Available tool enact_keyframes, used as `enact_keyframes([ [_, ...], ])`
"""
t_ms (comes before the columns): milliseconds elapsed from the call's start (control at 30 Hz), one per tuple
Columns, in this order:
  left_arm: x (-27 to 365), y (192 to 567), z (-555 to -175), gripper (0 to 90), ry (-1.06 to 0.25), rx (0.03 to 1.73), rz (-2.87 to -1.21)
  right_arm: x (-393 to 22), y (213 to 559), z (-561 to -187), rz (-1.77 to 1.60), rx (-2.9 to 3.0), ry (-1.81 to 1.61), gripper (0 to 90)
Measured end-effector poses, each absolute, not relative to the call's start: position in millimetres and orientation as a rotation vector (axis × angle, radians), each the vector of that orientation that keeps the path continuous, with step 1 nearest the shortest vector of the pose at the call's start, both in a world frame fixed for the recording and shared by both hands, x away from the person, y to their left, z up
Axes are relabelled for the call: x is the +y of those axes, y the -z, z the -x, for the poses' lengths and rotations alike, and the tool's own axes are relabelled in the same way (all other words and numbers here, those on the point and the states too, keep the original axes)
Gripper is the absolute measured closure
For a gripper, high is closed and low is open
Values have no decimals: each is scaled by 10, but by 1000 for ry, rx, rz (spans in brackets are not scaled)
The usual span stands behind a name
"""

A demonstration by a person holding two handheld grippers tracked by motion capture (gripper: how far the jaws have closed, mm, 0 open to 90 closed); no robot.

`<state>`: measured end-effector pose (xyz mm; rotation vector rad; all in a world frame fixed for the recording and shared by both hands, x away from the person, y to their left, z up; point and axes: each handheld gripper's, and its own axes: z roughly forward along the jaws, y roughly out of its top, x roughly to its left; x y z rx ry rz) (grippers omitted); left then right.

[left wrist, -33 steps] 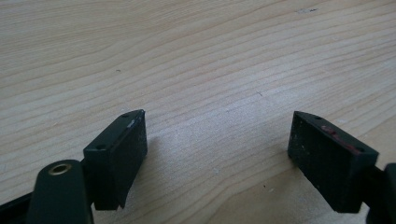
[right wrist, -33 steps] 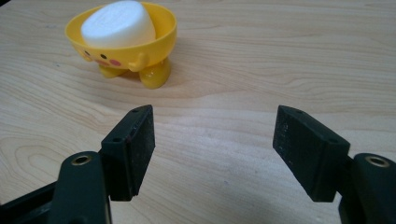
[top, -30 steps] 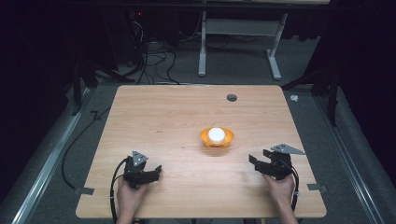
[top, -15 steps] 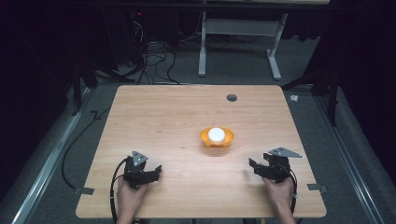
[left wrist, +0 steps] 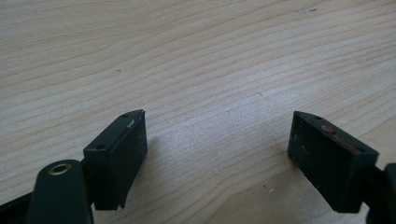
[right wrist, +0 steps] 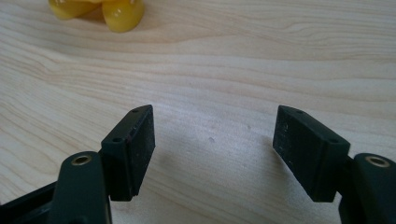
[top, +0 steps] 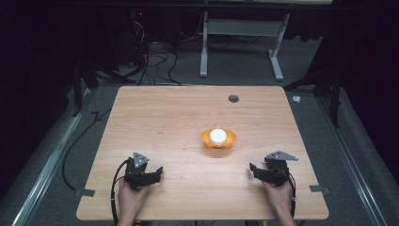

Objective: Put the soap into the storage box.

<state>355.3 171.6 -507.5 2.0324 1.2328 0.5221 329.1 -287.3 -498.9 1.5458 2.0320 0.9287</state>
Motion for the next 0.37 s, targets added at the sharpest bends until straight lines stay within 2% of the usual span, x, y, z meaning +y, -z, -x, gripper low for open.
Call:
enact_keyframes([
  [367,1716,5074,-3552,202,-521,1234,-2033,-2803,5019,-3279,-1489,2038,-856,278],
])
